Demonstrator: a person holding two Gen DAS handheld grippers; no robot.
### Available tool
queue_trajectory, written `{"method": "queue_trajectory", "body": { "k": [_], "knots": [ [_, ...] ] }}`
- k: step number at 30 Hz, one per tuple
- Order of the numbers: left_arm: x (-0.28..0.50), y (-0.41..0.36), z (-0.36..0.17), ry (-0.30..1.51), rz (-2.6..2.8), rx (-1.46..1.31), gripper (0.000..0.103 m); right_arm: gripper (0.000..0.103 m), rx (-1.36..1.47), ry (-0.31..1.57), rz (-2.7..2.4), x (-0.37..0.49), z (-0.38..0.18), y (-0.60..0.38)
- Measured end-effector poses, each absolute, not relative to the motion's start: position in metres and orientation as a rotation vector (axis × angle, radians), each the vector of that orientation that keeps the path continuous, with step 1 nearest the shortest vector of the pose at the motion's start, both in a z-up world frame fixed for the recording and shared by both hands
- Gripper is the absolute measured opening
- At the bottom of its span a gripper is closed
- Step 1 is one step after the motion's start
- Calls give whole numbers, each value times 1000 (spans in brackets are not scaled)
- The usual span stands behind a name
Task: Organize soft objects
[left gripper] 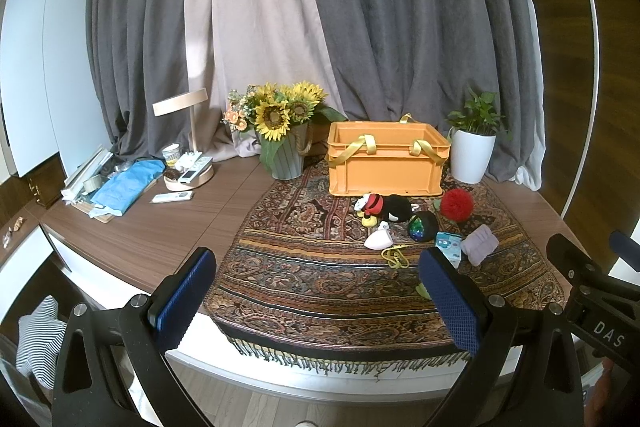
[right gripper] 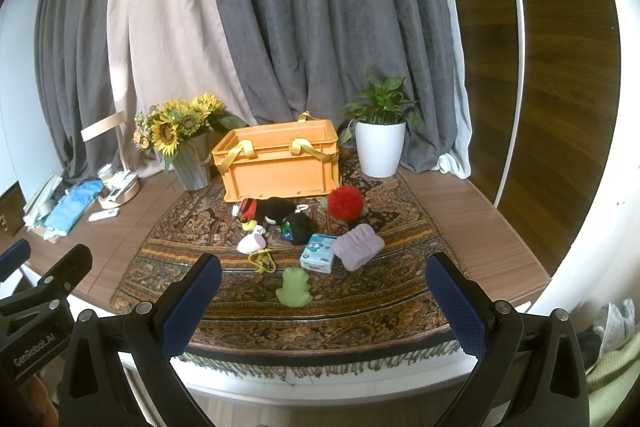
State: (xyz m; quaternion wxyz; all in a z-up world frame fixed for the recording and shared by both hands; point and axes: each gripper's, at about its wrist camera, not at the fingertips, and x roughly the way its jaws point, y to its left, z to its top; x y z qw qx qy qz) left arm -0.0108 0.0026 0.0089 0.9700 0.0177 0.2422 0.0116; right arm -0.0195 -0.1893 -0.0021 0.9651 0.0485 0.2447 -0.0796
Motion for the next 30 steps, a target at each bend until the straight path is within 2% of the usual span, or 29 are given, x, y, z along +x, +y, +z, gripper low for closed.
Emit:
{"method": "queue_trajectory", "body": {
  "k": [16,30],
  "knots": [
    [-1,1,-6,507,-48,61,103,102,103,514,-153,-8,-11,-184],
    [98,16,-29,557,-235,182,103,102,149,599,-245,58,-47,-159]
  ]
}}
